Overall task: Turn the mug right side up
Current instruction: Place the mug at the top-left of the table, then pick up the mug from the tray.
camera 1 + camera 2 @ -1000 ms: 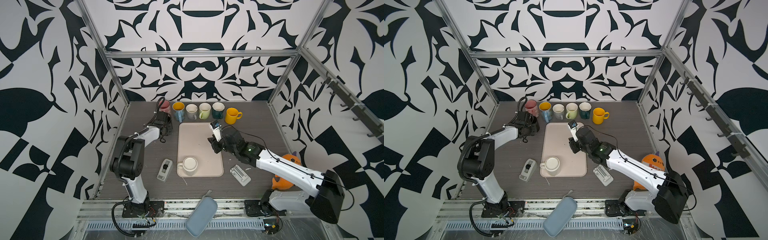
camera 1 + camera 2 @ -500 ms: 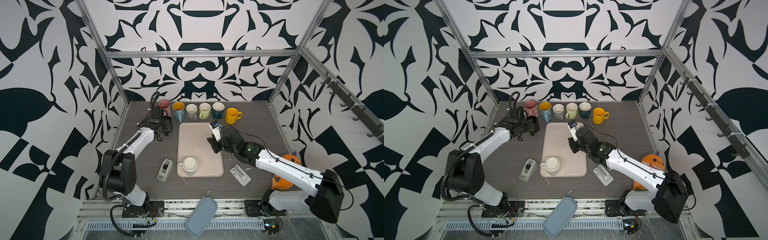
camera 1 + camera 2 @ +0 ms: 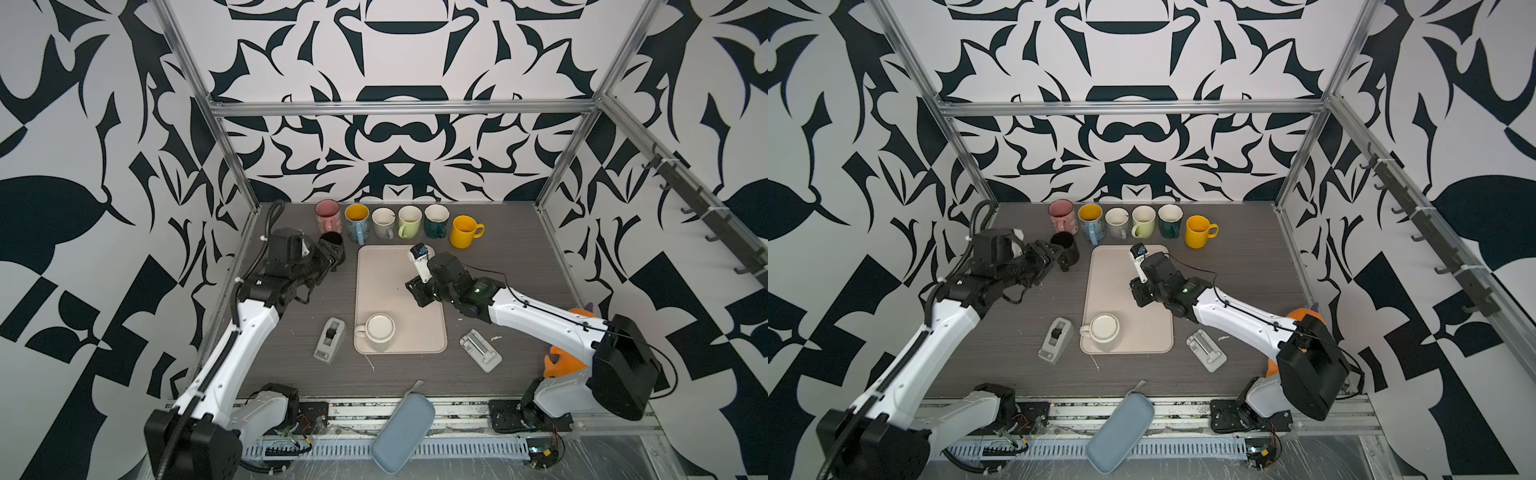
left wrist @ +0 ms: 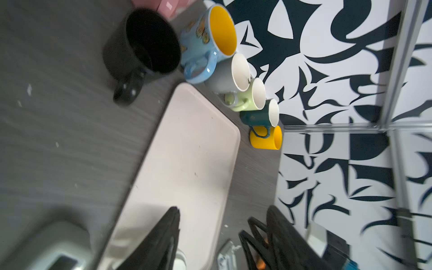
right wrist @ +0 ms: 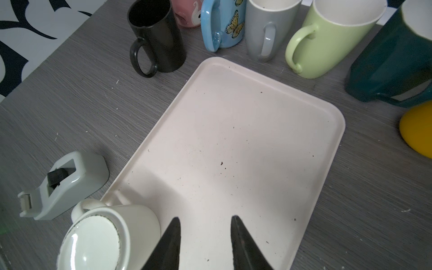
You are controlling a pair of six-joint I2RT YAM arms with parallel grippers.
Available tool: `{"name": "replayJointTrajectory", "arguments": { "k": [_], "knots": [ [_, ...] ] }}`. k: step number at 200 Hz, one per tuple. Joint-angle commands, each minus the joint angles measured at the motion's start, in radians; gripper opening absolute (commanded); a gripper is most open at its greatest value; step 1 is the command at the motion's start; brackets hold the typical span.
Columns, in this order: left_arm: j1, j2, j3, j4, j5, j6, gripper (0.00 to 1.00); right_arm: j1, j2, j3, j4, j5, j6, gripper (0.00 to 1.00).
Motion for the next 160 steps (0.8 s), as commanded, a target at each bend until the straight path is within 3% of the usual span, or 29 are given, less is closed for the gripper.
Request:
{"name": "replayJointTrajectory", "arguments": {
  "k": [1, 32, 47, 96, 160],
  "knots": [
    [-0.045, -0.094, -0.098, -0.002, 0.003, -0.423, 0.61, -0.009, -0.019, 0.056, 0.021, -0.018, 0.027, 0.39],
    [-0.24, -0.214, -0.163, -0.042, -0.261, -0.648, 0.62, -0.015, -0.031, 0.06, 0.001, 0.0, 0.033, 0.39],
    [-0.305, -0.226, -0.205, -0.043, -0.312, -0.761, 0.62, -0.02, -0.046, 0.055, -0.004, 0.01, 0.038, 0.39],
    [-0.429, -0.088, -0.243, -0.094, -0.233, -0.958, 0.58, -0.033, -0.105, 0.026, -0.011, 0.043, 0.041, 0.39],
    [-0.535, 0.016, -0.244, -0.097, -0.282, -1.082, 0.57, -0.052, -0.165, -0.022, -0.008, 0.059, 0.061, 0.39]
  ]
}}
